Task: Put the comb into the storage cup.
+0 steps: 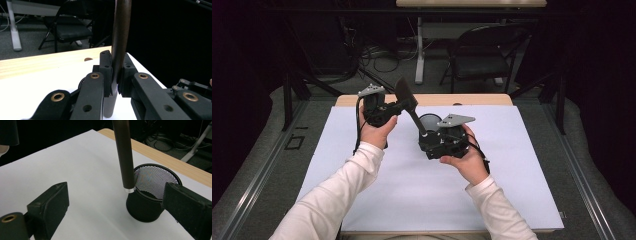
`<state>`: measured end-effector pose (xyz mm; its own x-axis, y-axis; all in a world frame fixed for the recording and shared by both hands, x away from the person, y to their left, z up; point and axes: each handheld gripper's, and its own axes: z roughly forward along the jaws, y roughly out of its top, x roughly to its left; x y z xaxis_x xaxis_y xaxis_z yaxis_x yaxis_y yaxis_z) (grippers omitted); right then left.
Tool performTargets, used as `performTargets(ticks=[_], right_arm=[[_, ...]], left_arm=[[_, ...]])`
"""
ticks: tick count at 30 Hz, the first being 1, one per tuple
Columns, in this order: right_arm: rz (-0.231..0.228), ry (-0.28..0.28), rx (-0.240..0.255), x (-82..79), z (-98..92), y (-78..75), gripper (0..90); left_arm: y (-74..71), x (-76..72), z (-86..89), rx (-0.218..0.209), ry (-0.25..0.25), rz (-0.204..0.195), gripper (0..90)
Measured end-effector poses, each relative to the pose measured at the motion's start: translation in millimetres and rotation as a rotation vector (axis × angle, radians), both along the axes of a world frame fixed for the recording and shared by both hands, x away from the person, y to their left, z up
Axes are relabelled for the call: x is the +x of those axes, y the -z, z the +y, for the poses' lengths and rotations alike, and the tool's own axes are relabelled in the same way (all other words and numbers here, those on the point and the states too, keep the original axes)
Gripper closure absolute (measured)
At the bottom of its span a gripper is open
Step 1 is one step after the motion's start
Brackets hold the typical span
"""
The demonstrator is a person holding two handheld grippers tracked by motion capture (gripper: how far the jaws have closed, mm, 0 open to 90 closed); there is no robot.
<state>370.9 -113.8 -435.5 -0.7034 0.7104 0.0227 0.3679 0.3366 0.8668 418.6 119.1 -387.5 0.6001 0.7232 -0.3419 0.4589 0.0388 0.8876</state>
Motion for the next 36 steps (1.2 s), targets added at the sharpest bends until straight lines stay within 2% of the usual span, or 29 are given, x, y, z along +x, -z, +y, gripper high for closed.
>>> performTargets(ticks=[2,9,23,36], right_arm=[[0.001,0.002,0.003,0.0,-0.1,-0.2,7.0],[0.000,0.005,0.007,-0.6,-0.9,-1.0,7.2],[0.000,0.015,0.010,0.5,-2.8,-1.4,7.3],[-0.002,0.016,0.016,0.0,-4.7,-3.0,7.4]], left_arm=[[-0.6,-0.2,0.0,-0.004,0.001,-0.010,83.9],[-2.8,0.9,0.9,0.026,-0.003,-0.049,83.9],[-6.6,5.7,-1.0,0.033,-0.006,-0.077,83.9],[-9.9,15.4,-11.6,0.039,-0.017,-0.082,83.9]])
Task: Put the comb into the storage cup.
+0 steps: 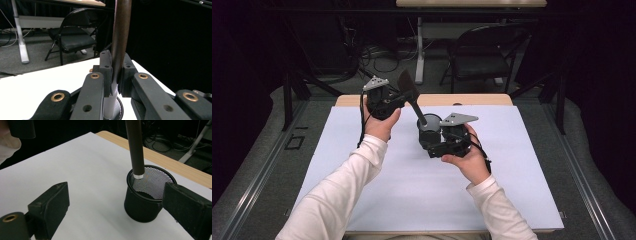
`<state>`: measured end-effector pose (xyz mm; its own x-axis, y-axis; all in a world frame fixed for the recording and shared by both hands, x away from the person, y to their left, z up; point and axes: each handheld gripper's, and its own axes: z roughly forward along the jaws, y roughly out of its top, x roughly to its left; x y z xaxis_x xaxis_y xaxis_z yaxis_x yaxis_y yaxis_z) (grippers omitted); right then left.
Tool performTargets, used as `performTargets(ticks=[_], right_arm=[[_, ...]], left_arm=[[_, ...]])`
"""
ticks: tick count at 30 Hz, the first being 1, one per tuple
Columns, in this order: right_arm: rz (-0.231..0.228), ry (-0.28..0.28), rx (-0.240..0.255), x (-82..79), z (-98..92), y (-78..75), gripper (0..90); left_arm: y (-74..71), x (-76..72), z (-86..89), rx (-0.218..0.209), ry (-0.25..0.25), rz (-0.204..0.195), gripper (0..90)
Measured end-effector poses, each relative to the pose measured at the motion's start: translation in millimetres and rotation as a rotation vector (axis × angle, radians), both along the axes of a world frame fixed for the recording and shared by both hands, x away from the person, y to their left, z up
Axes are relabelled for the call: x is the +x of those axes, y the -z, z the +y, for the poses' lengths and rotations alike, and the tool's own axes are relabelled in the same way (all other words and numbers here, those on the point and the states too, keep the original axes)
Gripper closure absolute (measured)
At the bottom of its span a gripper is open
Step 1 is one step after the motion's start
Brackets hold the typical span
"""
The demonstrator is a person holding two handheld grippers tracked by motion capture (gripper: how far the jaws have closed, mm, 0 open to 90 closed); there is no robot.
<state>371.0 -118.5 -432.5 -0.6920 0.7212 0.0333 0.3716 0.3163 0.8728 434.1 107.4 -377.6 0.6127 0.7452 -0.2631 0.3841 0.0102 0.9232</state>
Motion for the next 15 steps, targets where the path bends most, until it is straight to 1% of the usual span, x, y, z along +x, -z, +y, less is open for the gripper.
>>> performTargets(ticks=[9,15], right_arm=[[0.001,0.007,0.007,0.5,-3.0,-1.0,7.8],[-0.001,0.005,0.006,1.2,-3.3,-0.7,7.9]], left_arm=[[0.5,5.3,-9.0,0.008,0.010,-0.006,83.9],[4.1,10.9,-10.9,0.010,0.001,0.002,84.0]])
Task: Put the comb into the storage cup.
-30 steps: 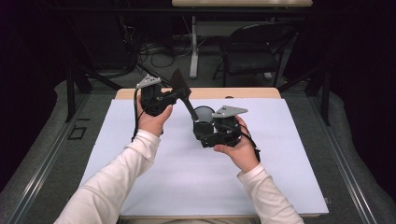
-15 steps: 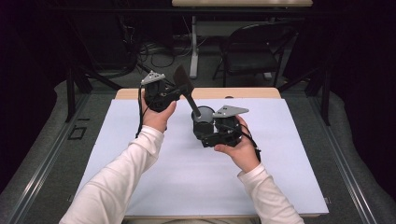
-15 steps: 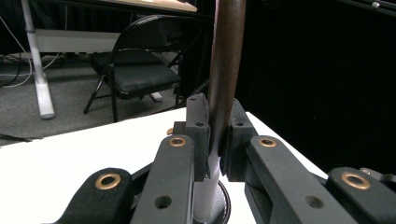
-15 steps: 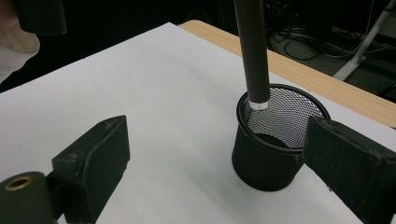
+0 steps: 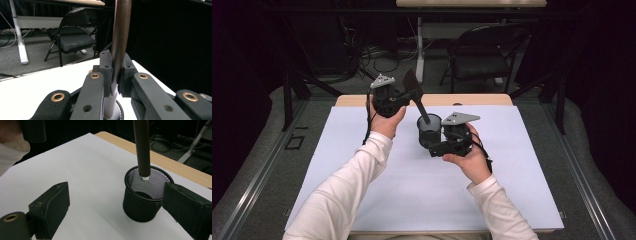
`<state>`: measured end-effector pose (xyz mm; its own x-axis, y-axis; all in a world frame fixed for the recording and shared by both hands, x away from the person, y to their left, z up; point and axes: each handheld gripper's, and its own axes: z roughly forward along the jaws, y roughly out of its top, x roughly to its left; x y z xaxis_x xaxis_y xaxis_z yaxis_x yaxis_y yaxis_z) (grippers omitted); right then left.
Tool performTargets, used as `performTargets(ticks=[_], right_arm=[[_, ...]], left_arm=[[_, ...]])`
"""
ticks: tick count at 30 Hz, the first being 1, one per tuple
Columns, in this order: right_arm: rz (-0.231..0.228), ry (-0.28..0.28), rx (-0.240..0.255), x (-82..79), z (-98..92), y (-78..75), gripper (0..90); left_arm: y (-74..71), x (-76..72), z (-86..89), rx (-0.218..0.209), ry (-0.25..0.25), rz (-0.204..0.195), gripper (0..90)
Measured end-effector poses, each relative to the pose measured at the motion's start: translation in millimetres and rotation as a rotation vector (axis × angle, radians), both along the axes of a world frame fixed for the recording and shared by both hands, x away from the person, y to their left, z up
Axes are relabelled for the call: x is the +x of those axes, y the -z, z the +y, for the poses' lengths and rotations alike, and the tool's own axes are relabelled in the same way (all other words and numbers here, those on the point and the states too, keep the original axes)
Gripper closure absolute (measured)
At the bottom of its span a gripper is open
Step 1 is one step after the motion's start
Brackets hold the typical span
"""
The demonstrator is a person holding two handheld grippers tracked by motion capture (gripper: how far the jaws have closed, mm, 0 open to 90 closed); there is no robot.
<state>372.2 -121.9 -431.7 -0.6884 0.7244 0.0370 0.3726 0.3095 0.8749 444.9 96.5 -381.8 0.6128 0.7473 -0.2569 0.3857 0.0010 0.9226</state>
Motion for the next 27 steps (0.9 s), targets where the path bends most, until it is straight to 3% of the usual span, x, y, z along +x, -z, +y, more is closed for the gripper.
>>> performTargets(ticks=[13,27], right_arm=[[-0.004,0.008,0.012,0.7,-3.6,-2.0,8.1],[-0.004,0.010,0.011,1.1,-4.7,-2.7,8.1]], left_arm=[[3.6,7.9,2.6,-0.014,-0.025,-0.001,83.9],[13.6,15.9,-4.9,0.010,-0.027,0.008,83.9]])
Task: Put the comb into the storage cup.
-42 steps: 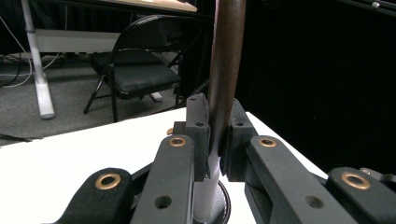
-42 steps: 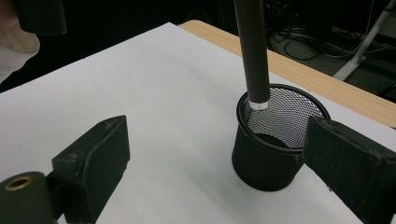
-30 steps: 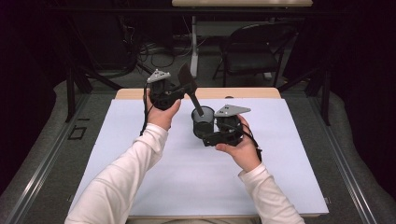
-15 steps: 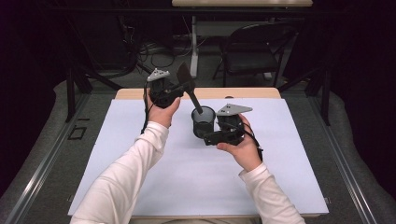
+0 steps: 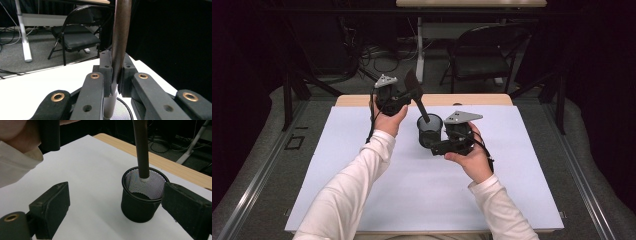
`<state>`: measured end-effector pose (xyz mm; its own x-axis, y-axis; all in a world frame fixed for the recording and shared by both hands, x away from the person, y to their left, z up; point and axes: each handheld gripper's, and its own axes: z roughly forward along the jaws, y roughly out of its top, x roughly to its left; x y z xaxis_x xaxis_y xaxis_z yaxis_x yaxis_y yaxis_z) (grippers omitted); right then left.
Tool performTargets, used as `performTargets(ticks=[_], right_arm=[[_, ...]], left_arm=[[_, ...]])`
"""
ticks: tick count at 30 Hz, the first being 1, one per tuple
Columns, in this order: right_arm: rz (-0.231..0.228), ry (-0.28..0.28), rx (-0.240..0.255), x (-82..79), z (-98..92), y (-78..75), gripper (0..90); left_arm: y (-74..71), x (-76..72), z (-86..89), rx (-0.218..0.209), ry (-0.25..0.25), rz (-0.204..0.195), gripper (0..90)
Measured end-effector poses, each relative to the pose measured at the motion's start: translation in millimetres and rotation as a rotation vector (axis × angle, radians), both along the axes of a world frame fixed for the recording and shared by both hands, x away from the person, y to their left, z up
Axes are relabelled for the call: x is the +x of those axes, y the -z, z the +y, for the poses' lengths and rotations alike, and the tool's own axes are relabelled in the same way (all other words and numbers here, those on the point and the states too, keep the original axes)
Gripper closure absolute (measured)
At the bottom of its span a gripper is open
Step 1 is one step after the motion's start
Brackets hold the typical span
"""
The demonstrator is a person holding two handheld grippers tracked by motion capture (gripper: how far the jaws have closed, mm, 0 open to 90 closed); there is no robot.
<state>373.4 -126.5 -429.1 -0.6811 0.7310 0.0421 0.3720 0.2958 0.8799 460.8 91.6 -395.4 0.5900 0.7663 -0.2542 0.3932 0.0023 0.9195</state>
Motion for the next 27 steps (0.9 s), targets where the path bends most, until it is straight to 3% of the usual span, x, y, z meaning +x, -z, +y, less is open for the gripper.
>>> performTargets(ticks=[27], right_arm=[[-0.004,0.005,-0.003,-0.2,-0.9,-0.8,8.1]], left_arm=[[21.3,12.3,-15.0,0.063,0.004,0.032,84.0]])
